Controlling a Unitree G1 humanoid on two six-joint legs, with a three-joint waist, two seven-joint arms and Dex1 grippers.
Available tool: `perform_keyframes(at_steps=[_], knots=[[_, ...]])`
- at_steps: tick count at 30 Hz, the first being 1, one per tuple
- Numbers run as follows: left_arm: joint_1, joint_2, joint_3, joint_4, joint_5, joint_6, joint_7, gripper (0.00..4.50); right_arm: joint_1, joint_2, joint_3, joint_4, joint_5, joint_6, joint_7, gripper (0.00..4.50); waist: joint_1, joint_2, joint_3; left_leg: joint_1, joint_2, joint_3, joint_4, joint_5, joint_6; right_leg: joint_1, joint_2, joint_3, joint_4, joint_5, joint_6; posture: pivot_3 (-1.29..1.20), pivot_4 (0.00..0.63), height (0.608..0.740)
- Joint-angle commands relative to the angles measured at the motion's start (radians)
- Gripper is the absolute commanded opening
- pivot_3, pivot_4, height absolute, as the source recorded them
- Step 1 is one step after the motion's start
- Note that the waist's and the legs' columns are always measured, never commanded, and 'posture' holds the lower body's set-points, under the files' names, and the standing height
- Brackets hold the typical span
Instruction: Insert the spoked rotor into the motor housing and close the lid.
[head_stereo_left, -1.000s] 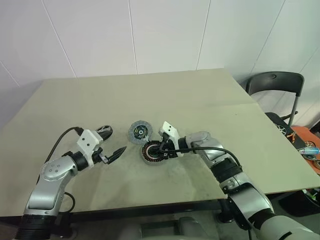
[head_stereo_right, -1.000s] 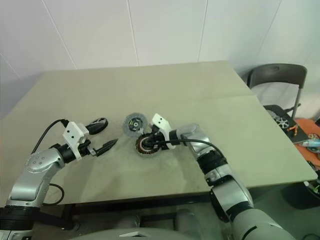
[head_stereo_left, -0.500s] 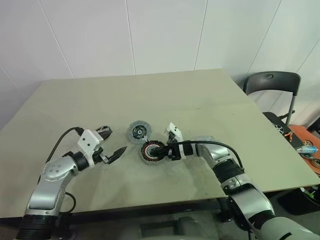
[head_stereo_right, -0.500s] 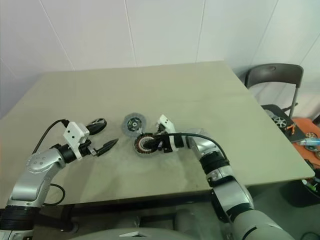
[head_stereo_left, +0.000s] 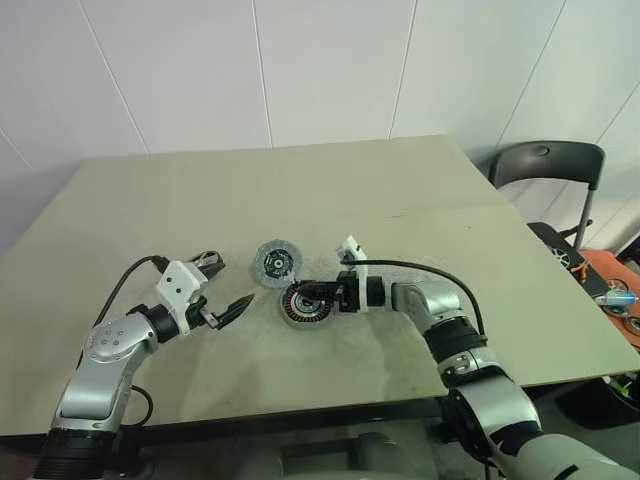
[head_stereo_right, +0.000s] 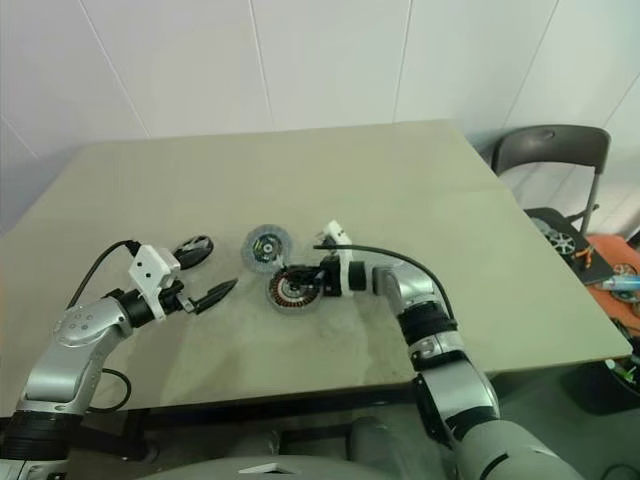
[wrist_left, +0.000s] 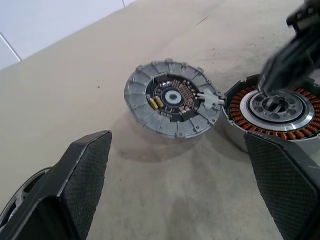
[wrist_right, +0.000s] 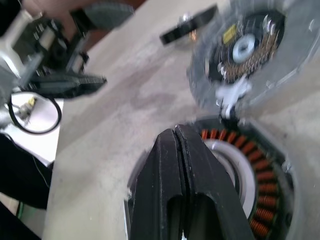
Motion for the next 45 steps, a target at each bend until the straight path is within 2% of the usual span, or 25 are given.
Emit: perform_keyframes(at_steps=[1, 5, 12, 17, 23, 29, 33, 40, 42, 45], knots=[[-0.018, 0.002, 0.010, -0.011, 0.002, -0.021, -0.001, 4.50, -0.022, 0.006, -0.004, -0.014, 0.002, -0.011, -0.014, 0.03, 0.000, 0.000, 0.000, 0.000, 0.000, 0.000, 0.000, 0.000, 0.000, 0.000, 0.000, 0.000, 0.000, 0.000, 0.000, 0.00, 0.000, 0.740], [-0.019, 0.002, 0.009, -0.010, 0.003, -0.022, -0.001, 4.50, -0.005, -0.022, 0.102, 0.002, -0.102, -0.058, -0.023, 0.03, 0.000, 0.000, 0.000, -0.001, 0.000, 0.000, 0.000, 0.000, 0.000, -0.001, 0.000, 0.000, 0.000, 0.000, 0.000, 0.00, 0.000, 0.740], [-0.019, 0.002, 0.008, -0.010, 0.003, -0.022, -0.001, 4.50, 0.004, -0.042, 0.196, 0.026, -0.197, -0.104, -0.051, 0.03, 0.000, 0.000, 0.000, 0.003, 0.000, 0.000, 0.001, 0.000, 0.000, 0.003, 0.000, 0.000, 0.000, -0.001, 0.000, 0.00, 0.000, 0.740], [-0.018, 0.003, 0.009, -0.009, 0.003, -0.023, -0.002, 4.50, 0.012, -0.063, 0.244, 0.008, -0.223, -0.100, -0.020, 0.03, 0.000, 0.000, -0.001, 0.006, 0.000, 0.000, 0.002, 0.000, 0.000, 0.007, 0.000, 0.000, 0.000, -0.003, -0.002, 0.00, 0.000, 0.740], [-0.021, 0.005, 0.010, -0.003, 0.004, -0.024, -0.005, 4.50, -0.041, -0.003, 0.097, 0.074, -0.148, -0.130, -0.114, 0.03, -0.003, -0.001, -0.001, 0.007, 0.000, 0.000, 0.002, 0.000, 0.000, 0.008, 0.000, 0.000, 0.000, -0.003, -0.002, 0.00, 0.000, 0.740], [-0.030, 0.005, 0.007, -0.002, 0.006, -0.022, -0.006, 4.50, -0.067, -0.022, 0.129, 0.177, -0.238, -0.200, -0.192, 0.03, -0.002, 0.000, -0.001, 0.009, 0.000, -0.001, 0.003, 0.000, 0.000, 0.009, 0.001, 0.000, 0.000, -0.001, -0.005, 0.00, 0.000, 0.740], [-0.034, 0.005, 0.003, -0.009, 0.006, -0.015, -0.005, 4.50, -0.085, -0.020, 0.116, 0.206, -0.227, -0.221, -0.198, 0.03, -0.002, 0.001, 0.001, 0.021, 0.000, -0.001, 0.003, -0.002, -0.003, 0.016, -0.001, 0.000, -0.001, -0.002, -0.005, 0.00, 0.000, 0.740], [-0.038, 0.008, 0.003, -0.024, 0.002, 0.001, -0.005, 4.50, -0.088, -0.011, 0.070, 0.178, -0.182, -0.242, -0.160, 0.03, -0.003, 0.000, 0.000, 0.013, -0.001, -0.001, 0.002, 0.000, -0.001, 0.016, -0.003, -0.002, -0.011, -0.002, -0.004, 0.00, 0.000, 0.740], [-0.040, 0.009, 0.003, -0.023, 0.002, 0.002, -0.006, 4.50, -0.084, -0.019, 0.080, 0.160, -0.185, -0.227, -0.128, 0.03, -0.002, -0.001, -0.001, 0.002, -0.001, -0.001, -0.002, 0.000, 0.000, 0.006, -0.003, -0.002, -0.013, 0.005, -0.002, 0.00, 0.000, 0.740], [-0.044, 0.009, 0.004, -0.022, 0.002, 0.004, -0.006, 4.50, -0.072, -0.032, 0.099, 0.143, -0.196, -0.210, -0.090, 0.03, 0.000, -0.001, -0.001, -0.006, 0.000, -0.001, -0.007, 0.000, 0.000, -0.007, -0.003, -0.001, -0.009, 0.006, -0.001, 0.00, 0.000, 0.740]])
